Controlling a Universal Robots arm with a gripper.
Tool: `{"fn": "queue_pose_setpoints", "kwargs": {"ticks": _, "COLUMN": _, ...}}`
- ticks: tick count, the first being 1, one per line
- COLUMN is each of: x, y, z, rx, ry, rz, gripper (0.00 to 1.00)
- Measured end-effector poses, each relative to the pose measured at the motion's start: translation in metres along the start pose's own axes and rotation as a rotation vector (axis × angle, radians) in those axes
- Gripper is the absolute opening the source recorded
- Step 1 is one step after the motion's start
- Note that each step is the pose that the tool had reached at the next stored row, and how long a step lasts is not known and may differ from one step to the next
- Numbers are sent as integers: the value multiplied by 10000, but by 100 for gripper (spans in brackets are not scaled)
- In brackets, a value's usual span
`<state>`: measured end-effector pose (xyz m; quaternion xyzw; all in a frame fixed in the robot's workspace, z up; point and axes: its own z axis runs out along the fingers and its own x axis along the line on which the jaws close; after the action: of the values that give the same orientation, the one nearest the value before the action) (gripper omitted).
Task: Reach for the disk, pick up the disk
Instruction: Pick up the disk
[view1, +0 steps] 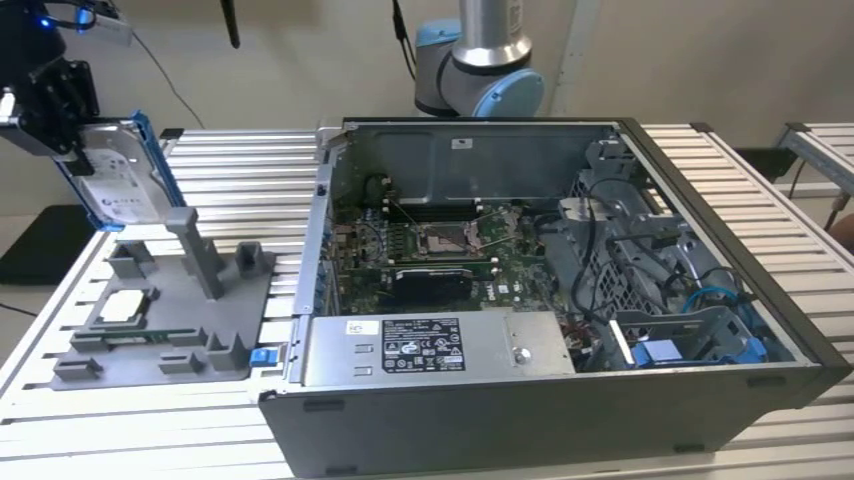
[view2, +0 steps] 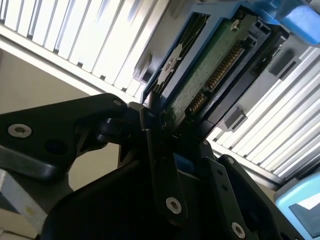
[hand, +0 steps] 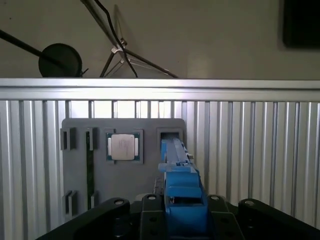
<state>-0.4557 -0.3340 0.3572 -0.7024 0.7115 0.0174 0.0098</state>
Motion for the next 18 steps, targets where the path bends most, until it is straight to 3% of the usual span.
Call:
{"fn": "queue_pose_setpoints", "kwargs": {"ticks": 6, "x": -6, "y": 2, "z": -161, "rx": 0, "ry": 0, "rz": 0, "gripper": 0}}
{"fn": "queue_pose_setpoints", "kwargs": {"ticks": 18, "x": -21, "y": 6, "z": -557, "rx": -1, "ry": 0, "rz": -1, "gripper": 0}}
